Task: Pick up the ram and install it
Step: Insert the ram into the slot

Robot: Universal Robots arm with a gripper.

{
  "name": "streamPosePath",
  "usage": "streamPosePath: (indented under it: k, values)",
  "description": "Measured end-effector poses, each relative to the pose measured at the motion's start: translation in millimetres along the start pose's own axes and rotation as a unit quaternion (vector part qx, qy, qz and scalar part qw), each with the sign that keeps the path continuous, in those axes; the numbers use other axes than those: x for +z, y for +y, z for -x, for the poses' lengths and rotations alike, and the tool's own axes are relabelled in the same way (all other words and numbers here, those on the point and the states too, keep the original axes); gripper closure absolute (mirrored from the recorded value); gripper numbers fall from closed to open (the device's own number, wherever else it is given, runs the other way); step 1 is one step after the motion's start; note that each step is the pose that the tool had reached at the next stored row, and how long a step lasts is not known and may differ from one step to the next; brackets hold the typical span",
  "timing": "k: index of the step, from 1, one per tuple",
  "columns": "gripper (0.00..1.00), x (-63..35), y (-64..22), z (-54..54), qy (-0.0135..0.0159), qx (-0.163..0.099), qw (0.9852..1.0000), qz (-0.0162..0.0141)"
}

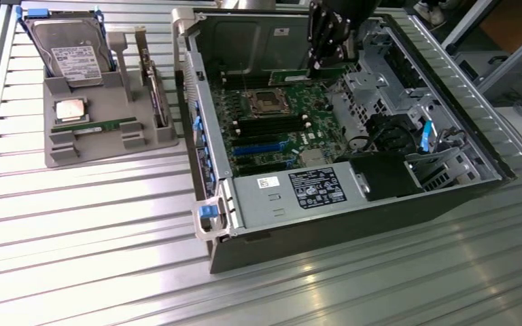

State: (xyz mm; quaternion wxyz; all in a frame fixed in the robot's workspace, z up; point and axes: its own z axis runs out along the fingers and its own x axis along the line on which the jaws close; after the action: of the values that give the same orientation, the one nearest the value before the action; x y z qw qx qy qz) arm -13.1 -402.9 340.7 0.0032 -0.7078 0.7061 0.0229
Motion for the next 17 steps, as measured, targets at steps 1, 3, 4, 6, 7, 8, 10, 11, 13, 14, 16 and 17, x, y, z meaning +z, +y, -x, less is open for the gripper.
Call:
streamPosePath:
  k: [1, 3, 4, 6, 7, 8, 10, 11, 13, 14, 16, 17]
  values:
    - [0.87, 1.5, 0.0, -0.8, 0.0001, 0.000, 1.0000, 0.0000]
    - [0.87, 3.7, 0.0, -1.6, 0.0068, 0.000, 1.0000, 0.0000]
    - [0.87, 6.9, 0.4, -1.9, 0.0080, 0.000, 1.0000, 0.0000]
    - [0.87, 10.7, 2.5, -3.2, 0.0080, 0.000, 1.0000, 0.0000]
    - [0.87, 13.0, 4.0, -4.4, 0.0081, 0.000, 1.0000, 0.0000]
    - [0.87, 14.0, 4.6, -5.0, 0.0080, 0.000, 1.0000, 0.0000]
    - [0.87, 17.4, 5.9, -6.0, 0.0082, 0.000, 1.0000, 0.0000]
    - [0.87, 19.0, 6.5, -6.5, 0.0084, 0.000, 1.0000, 0.0000]
    - [0.87, 21.5, 7.4, -7.2, 0.0090, 0.000, 1.0000, 0.0000]
    - [0.87, 24.4, 8.5, -8.6, 0.0092, 0.000, 1.0000, 0.0000]
    - [0.87, 29.1, 11.2, -12.8, 0.0094, 0.000, 1.0000, 0.0000]
    - [0.87, 30.6, 12.2, -14.5, 0.0094, 0.000, 1.0000, 0.0000]
